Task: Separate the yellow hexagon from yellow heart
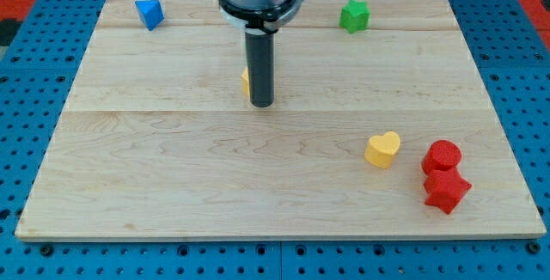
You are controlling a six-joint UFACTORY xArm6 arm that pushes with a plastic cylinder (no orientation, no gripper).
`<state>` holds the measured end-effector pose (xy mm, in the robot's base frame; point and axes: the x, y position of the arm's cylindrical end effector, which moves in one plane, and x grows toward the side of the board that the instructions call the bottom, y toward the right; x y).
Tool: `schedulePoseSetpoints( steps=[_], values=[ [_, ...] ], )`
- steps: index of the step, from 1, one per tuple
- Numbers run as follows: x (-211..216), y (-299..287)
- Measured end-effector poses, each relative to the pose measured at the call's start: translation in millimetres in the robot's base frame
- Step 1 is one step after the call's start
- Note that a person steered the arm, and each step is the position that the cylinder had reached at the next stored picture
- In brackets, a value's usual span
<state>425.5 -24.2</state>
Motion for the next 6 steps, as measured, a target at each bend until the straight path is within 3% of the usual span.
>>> schedulePoseSetpoints(
  steps=[1,4,5,6],
  values=[
    [-1,28],
    [0,184],
    [26,212],
    [51,191]
  ],
)
